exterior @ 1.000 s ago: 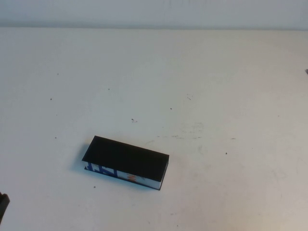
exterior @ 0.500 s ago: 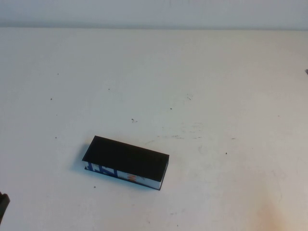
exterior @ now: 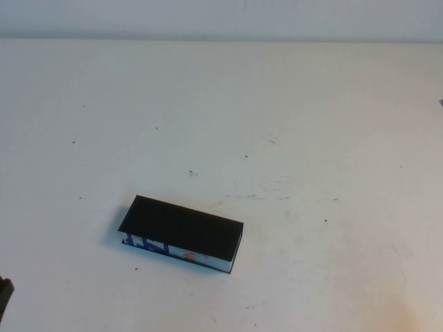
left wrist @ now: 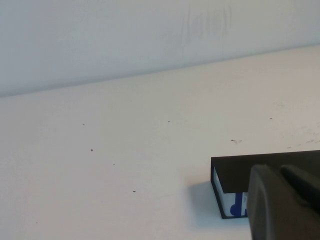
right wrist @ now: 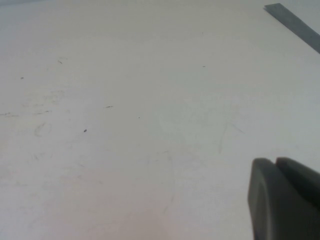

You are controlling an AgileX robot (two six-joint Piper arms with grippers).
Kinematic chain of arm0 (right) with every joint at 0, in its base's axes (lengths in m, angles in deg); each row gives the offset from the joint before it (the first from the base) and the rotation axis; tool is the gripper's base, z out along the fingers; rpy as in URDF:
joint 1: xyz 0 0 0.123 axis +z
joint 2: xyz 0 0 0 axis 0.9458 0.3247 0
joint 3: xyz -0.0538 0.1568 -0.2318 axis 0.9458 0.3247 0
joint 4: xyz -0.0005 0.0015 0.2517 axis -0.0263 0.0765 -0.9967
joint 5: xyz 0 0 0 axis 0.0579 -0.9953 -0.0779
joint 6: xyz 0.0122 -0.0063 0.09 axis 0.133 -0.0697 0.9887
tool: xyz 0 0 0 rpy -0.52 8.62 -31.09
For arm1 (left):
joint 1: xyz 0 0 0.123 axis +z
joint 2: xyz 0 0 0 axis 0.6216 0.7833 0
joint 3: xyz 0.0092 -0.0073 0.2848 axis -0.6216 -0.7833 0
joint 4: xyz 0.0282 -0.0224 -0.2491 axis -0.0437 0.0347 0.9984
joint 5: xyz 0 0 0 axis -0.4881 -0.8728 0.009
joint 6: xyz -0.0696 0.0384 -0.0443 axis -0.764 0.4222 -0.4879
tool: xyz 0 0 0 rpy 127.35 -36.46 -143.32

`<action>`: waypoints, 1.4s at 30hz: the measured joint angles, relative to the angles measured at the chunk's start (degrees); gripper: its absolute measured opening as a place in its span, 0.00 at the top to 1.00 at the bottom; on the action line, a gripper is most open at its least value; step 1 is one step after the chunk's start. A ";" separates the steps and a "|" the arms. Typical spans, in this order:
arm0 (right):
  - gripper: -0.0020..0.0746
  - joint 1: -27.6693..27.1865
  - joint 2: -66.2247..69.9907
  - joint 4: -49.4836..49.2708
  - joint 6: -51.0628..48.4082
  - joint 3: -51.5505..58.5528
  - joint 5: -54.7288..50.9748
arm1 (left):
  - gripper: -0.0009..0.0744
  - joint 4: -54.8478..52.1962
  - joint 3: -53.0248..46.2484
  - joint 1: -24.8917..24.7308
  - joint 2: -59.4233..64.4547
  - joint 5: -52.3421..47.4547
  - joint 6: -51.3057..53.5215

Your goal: Return glasses to glasses case

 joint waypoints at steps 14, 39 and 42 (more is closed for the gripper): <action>0.99 0.00 0.00 0.00 -0.10 0.00 -0.15 | 0.99 0.00 0.00 0.00 0.00 0.00 0.00; 0.99 0.00 0.00 0.00 -0.10 0.00 -0.24 | 0.99 -14.62 0.00 14.56 0.00 -11.11 -13.25; 0.99 0.00 0.00 0.00 -0.10 0.00 -0.24 | 0.99 -14.62 0.00 14.56 0.00 -11.24 -13.36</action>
